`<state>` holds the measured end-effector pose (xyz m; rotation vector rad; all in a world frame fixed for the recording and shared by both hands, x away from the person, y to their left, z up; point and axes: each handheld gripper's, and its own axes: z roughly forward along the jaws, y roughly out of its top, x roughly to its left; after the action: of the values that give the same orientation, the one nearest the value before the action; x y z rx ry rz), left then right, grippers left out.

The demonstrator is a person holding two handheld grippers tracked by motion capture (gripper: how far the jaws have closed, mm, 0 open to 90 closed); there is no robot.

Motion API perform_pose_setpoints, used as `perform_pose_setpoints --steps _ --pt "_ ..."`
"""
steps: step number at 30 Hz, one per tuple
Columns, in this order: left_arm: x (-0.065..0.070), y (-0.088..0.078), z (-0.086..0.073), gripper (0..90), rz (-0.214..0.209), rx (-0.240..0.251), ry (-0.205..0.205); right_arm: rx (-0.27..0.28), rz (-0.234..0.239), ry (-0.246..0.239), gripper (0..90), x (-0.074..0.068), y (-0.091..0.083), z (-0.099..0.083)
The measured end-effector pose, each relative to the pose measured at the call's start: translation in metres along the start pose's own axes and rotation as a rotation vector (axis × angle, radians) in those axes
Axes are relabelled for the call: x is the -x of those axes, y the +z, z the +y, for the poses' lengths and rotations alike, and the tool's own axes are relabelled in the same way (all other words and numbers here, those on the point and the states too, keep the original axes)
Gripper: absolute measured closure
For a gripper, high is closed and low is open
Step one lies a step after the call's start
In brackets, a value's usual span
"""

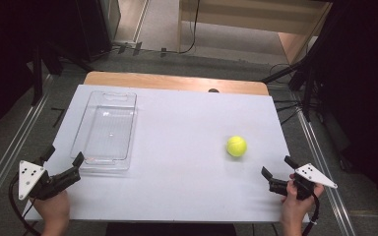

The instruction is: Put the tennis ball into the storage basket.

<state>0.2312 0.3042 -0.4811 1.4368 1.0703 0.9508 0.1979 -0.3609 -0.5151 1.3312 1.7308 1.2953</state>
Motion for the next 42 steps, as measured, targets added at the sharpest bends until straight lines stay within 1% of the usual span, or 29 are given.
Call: perform_pose_setpoints --steps 5,8,11,12,15,16,18,22,25,27,28,30,31,35,36,39,40,42 --pt "0.000 0.000 0.000 11.3 -0.002 0.000 0.000 -0.003 0.000 -0.005 0.0 -0.003 0.001 0.002" --pt "0.000 0.001 0.000 11.3 -0.001 -0.005 0.002 -0.014 0.006 -0.018 0.0 -0.007 0.001 0.004" --pt "0.002 0.002 0.000 11.3 -0.002 -0.008 0.008 -0.010 0.008 -0.030 0.0 -0.009 0.001 0.007" --pt "0.002 0.002 0.000 11.3 -0.001 -0.010 0.018 -0.014 0.005 -0.028 0.0 -0.010 0.000 0.009" --pt "0.003 0.002 -0.001 11.3 -0.004 -0.011 0.018 -0.011 0.008 -0.030 0.0 -0.010 0.000 0.010" --pt "0.003 0.002 -0.001 11.3 -0.004 -0.010 0.018 -0.019 0.015 -0.030 0.0 -0.010 0.001 0.012" --pt "0.003 0.002 -0.001 11.3 -0.006 -0.012 0.017 -0.024 0.013 -0.028 0.0 -0.011 0.000 0.013" --pt "0.003 0.002 -0.001 11.3 -0.010 -0.011 0.018 -0.039 0.025 -0.045 0.0 -0.013 0.001 0.020" --pt "0.004 0.002 -0.001 11.3 -0.011 -0.011 0.019 -0.043 0.032 -0.037 0.0 -0.014 0.002 0.023" --pt "0.004 0.002 -0.001 11.3 -0.013 -0.012 0.020 -0.051 0.035 -0.039 0.0 -0.014 0.004 0.026" --pt "0.004 0.002 -0.001 11.3 -0.014 -0.014 0.022 -0.061 0.043 -0.051 0.0 -0.014 0.006 0.029" --pt "0.004 0.002 -0.001 11.3 -0.013 -0.014 0.023 -0.066 0.045 -0.054 0.0 -0.014 0.006 0.031" --pt "0.004 0.002 -0.001 11.3 -0.015 -0.014 0.024 -0.064 0.054 -0.054 0.0 -0.014 0.007 0.033" --pt "0.004 0.001 -0.002 11.3 -0.018 -0.014 0.024 -0.077 0.057 -0.055 0.0 -0.015 0.011 0.039" --pt "0.005 0.001 -0.002 11.3 -0.019 -0.015 0.024 -0.078 0.054 -0.065 0.0 -0.015 0.013 0.042" --pt "0.005 0.001 -0.002 11.3 -0.018 -0.018 0.026 -0.078 0.059 -0.067 0.0 -0.015 0.015 0.046" --pt "0.005 0.001 -0.002 11.3 -0.018 -0.018 0.029 -0.085 0.062 -0.071 0.0 -0.015 0.018 0.050" --pt "0.005 0.001 -0.002 11.3 -0.018 -0.018 0.029 -0.089 0.063 -0.068 0.0 -0.016 0.019 0.052"
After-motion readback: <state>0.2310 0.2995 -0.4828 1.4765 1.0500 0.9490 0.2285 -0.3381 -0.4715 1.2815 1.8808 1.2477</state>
